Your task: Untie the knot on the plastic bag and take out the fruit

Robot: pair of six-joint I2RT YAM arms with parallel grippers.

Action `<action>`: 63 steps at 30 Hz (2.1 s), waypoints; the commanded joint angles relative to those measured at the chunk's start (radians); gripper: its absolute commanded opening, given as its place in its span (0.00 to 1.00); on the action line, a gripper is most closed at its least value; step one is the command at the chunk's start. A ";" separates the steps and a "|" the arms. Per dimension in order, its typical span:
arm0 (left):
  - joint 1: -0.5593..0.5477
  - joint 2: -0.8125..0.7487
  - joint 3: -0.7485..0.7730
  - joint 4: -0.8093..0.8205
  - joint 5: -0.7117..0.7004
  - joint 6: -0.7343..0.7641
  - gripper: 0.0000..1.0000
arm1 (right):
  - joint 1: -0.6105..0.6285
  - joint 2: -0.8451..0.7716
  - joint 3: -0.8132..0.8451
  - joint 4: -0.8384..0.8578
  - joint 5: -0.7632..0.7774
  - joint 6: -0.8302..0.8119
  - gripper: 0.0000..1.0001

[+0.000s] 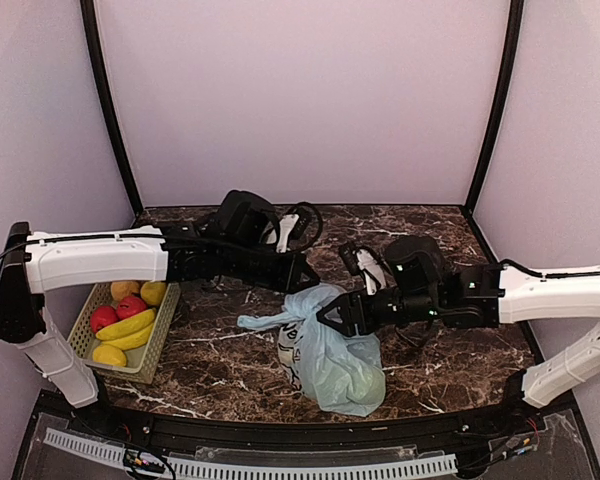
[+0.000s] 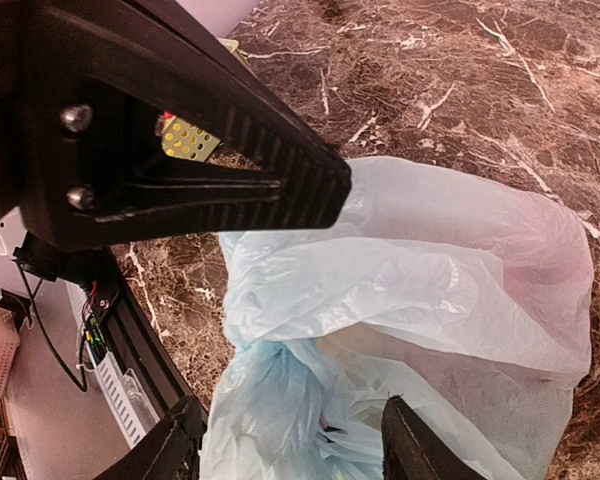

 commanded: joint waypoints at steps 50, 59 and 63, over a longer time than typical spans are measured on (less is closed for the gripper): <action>-0.049 -0.022 -0.032 -0.022 -0.080 0.017 0.01 | 0.020 -0.024 -0.119 0.166 -0.010 0.027 0.00; -0.039 -0.033 -0.011 -0.034 -0.118 0.048 0.01 | 0.023 -0.062 -0.141 0.143 -0.017 0.027 0.00; -0.014 -0.058 -0.024 -0.044 -0.131 0.054 0.01 | 0.026 -0.084 -0.152 0.131 -0.018 0.023 0.00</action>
